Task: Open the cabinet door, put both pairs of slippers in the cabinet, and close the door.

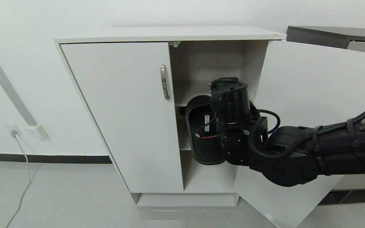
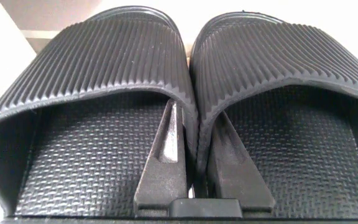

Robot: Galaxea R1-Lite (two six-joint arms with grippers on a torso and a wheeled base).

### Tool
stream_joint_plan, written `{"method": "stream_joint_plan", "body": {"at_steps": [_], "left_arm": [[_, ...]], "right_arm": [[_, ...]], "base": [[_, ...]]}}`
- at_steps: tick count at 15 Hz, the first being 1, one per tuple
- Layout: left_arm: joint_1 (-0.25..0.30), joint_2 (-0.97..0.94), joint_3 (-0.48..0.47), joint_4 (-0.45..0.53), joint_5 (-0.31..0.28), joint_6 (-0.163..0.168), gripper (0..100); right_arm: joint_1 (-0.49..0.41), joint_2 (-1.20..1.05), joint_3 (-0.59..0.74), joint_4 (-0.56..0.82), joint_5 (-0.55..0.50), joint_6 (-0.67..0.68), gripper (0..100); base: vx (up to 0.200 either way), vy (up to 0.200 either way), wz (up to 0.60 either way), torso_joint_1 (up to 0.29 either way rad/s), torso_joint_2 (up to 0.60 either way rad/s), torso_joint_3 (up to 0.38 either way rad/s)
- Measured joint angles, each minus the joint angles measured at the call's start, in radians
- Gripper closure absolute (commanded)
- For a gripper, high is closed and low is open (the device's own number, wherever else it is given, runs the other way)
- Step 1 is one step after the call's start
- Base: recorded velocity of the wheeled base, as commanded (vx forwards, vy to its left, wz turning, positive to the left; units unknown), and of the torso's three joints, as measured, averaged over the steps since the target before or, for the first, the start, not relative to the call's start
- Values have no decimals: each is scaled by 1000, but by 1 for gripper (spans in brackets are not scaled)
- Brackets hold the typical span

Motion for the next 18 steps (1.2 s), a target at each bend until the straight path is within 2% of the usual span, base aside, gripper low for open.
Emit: {"method": "stream_joint_plan", "body": {"at_steps": [12,18], "left_arm": [[0,0,0,0,0,-1,100],[0,0,0,1,0,-1,100]], "right_arm": [[-3,10,-2,-4,0,0,100],[-11,17,-25,7,13,-2,100]], "base": [[200,0,0,0,3,4],[0,0,0,0,0,0]]}}
